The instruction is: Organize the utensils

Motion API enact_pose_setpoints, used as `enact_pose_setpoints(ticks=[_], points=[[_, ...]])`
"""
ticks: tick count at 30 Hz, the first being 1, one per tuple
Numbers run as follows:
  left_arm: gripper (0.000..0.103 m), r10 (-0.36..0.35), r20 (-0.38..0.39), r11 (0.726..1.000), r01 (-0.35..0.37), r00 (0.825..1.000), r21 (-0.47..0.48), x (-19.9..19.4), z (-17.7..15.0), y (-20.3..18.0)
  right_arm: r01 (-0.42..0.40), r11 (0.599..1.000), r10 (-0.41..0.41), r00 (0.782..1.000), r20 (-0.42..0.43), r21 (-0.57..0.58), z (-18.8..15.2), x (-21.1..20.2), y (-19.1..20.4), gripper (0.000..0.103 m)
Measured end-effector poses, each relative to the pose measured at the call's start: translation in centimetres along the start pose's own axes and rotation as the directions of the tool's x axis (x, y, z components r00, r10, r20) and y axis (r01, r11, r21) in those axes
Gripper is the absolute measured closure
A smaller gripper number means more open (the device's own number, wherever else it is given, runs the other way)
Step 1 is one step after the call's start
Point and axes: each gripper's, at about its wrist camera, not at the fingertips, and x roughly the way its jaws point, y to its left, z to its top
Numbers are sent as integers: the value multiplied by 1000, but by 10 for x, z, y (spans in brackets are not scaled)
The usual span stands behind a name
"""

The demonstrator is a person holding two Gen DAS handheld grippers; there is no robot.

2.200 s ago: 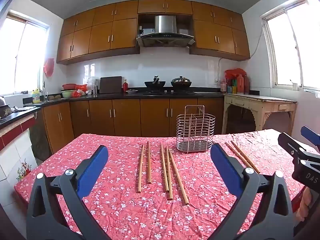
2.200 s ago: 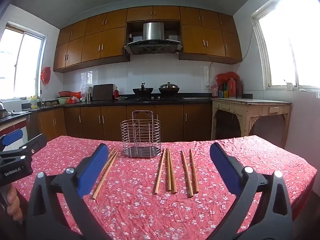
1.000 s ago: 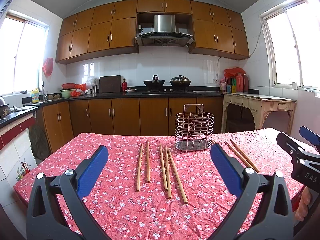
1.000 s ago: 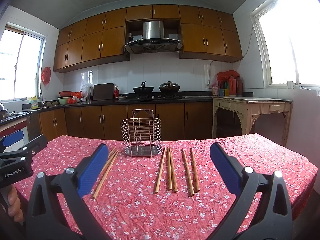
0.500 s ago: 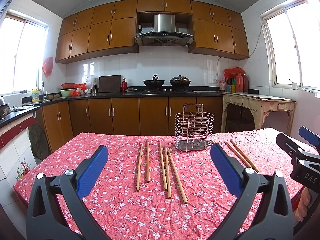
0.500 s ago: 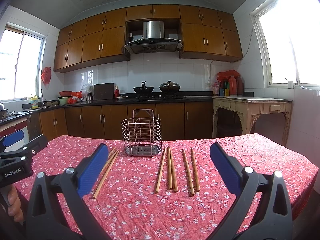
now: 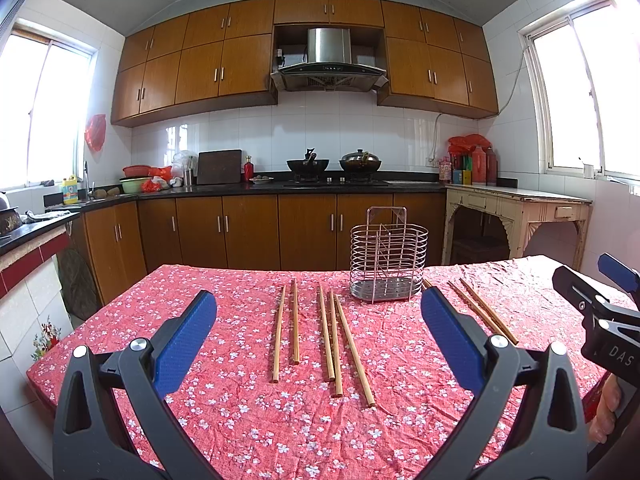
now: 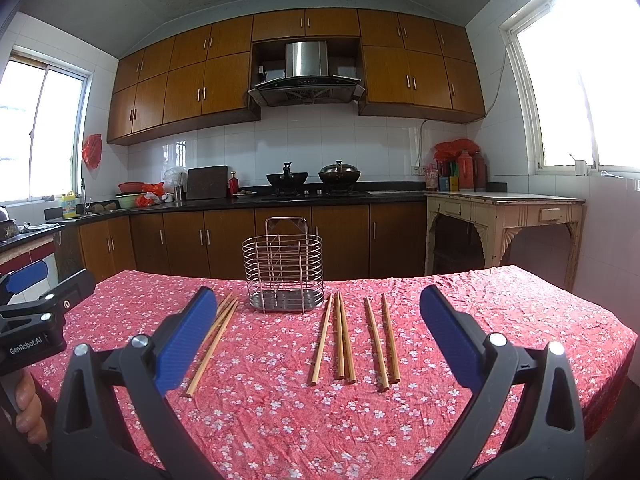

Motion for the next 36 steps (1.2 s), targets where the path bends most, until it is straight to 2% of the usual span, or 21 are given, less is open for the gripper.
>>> enact_pose_setpoints(ticks=[24,28,29,32,36], points=[[2,0,-4,1000,0,1000,-1,2,-4,-5,-2,1000,2,1000,-5,3,-2,2,2,4],[2,1,-8,1000,-1,1000,-2,4,-8,-4,0,1000,0,1000,-14,9,-12,9,3,4],[2,1,-12,1000,-1,1000,-2,13,-21,-10,3,1000,-3,1000,-17,10,-13,10,3,4],[2,9,-40,1000,-10,999,-10,23,-26,-4,17,1000,-16,999,-46,22,-17,17,-3,4],[2,28,-100,999,-31,995,-21,31,-27,6,57,995,-46,991,-127,79,-20,36,-25,4]])
